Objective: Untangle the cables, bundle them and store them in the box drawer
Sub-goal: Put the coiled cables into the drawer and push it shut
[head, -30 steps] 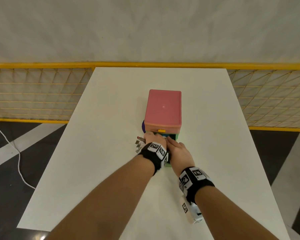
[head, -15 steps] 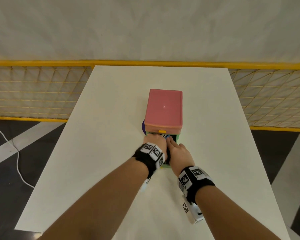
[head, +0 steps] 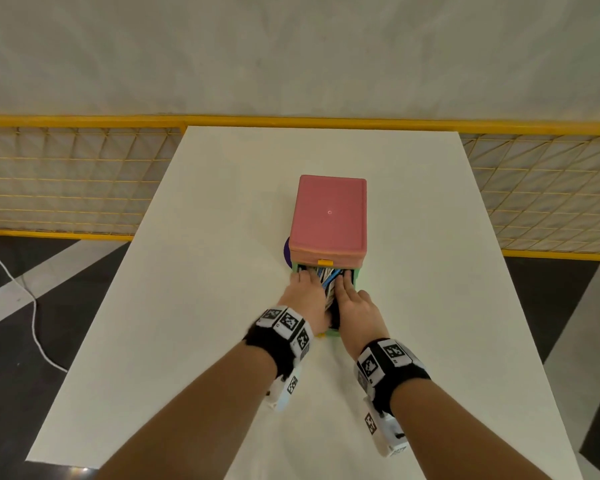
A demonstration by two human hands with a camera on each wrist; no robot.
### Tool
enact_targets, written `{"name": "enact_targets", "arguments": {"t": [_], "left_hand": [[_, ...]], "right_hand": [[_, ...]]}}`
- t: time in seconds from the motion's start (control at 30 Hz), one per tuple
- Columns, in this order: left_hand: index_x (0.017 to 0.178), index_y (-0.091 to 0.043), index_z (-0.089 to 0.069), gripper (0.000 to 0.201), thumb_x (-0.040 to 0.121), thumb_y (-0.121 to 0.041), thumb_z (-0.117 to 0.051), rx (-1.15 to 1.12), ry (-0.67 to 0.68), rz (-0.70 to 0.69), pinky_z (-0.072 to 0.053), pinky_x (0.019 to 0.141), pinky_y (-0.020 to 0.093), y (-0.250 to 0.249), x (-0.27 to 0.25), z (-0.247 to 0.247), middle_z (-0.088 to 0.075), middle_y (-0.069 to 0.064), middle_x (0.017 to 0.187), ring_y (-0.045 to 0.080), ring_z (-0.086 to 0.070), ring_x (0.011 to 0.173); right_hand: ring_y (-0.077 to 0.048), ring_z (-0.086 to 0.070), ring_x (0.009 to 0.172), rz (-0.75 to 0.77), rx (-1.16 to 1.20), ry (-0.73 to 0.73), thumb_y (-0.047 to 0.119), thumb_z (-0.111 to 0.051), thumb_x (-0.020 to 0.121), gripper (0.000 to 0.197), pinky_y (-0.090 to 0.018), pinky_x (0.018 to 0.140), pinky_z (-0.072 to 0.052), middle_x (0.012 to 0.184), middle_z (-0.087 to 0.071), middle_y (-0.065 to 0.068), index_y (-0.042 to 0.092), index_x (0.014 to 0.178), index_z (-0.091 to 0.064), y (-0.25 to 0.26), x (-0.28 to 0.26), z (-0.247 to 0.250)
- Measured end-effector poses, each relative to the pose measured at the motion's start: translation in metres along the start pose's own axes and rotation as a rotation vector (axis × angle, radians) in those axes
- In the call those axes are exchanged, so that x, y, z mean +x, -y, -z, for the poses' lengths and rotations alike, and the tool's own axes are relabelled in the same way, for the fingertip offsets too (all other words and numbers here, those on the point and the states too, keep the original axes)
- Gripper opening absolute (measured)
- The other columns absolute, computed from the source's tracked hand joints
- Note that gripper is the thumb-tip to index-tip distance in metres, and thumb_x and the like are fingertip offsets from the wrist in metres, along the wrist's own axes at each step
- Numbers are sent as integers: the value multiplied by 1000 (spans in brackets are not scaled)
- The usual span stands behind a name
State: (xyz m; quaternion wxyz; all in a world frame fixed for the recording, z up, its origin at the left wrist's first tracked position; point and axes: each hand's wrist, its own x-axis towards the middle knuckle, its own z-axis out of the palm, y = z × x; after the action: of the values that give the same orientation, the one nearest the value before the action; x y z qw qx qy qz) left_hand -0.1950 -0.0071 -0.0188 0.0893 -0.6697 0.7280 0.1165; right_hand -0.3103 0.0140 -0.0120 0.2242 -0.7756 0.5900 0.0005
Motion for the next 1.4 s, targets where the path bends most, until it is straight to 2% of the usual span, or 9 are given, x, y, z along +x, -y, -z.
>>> {"name": "enact_targets", "arguments": {"t": [0.2, 0.43, 0.57, 0.73, 0.8, 0.97, 1.13, 1.27, 1.4], "left_hand": [[137, 4, -33, 45, 99, -19, -36, 12, -72, 105, -34, 104, 32, -13, 7, -11, -44, 16, 133, 29, -41, 124], [140, -3, -37, 73, 84, -42, -64, -431, 11, -87, -37, 107, 36, 21, -4, 5, -40, 13, 132, 28, -38, 126], [119, 0, -61, 40, 95, -32, -56, -433, -220, -144, -40, 92, 29, 31, -21, -1, -45, 13, 112, 24, -43, 108], [118, 3, -53, 31, 97, -20, -54, -608, -146, -110, -47, 87, 37, 14, -25, -10, -42, 10, 104, 19, -48, 88], [110, 3, -50, 23, 97, -16, -52, -670, -183, -132, -46, 78, 38, 7, -35, -13, -39, 9, 96, 19, -43, 82], [138, 4, -43, 45, 101, -21, -45, -361, -229, -269, -41, 91, 34, 3, -45, -24, -45, 16, 112, 29, -43, 104], [135, -4, -45, 38, 99, -14, -45, -251, -139, -227, -39, 93, 37, -9, -40, -17, -43, 14, 126, 30, -42, 115], [120, -6, -58, 26, 98, -17, -50, -503, -97, -151, -46, 86, 37, -2, -38, -8, -49, 14, 111, 21, -52, 89], [113, -8, -64, 23, 90, -7, -59, -617, -151, -155, -47, 83, 32, 5, -40, -2, -60, 10, 108, 24, -59, 95]], "right_hand": [[-28, -39, 125, 6, 8, -13, 0, -37, 93, 67, -30, 108, -31, 159, 0, -14, 6, 149, -1, 1, -5, 1], [-30, -36, 126, 2, -79, 2, 0, -29, 95, 61, -30, 111, -28, 158, 5, -18, 1, 148, 2, 5, -6, -1], [-30, -39, 121, -4, -90, -26, -6, -29, 91, 64, -31, 108, -30, 158, 2, -18, 2, 148, -2, 4, -6, -7], [-33, -45, 120, -2, 128, -86, -3, -39, 90, 62, -36, 103, -38, 158, -13, -13, 9, 148, -20, -3, -5, -14], [-34, -50, 120, -33, 229, -156, 5, -43, 92, 49, -39, 98, -43, 152, -31, -13, 7, 140, -32, -6, -7, -17], [-34, -53, 69, -59, 329, -273, 7, -43, 91, 19, -39, 63, -43, 121, -45, -12, 7, 110, -40, -7, -17, -14], [-30, -60, 91, 25, 310, -414, 5, -49, 89, 24, -37, 67, -52, 120, -54, -9, 9, 111, -57, -15, -22, -15], [-26, -57, 75, 140, 350, -502, 4, -64, 83, 15, -31, 62, -52, 90, -55, -11, 2, 97, -69, -18, -25, -23], [-28, -58, 70, 139, 301, -432, 8, -64, 84, 21, -26, 62, -46, 87, -59, -13, 3, 104, -69, -13, -27, -17]]}}
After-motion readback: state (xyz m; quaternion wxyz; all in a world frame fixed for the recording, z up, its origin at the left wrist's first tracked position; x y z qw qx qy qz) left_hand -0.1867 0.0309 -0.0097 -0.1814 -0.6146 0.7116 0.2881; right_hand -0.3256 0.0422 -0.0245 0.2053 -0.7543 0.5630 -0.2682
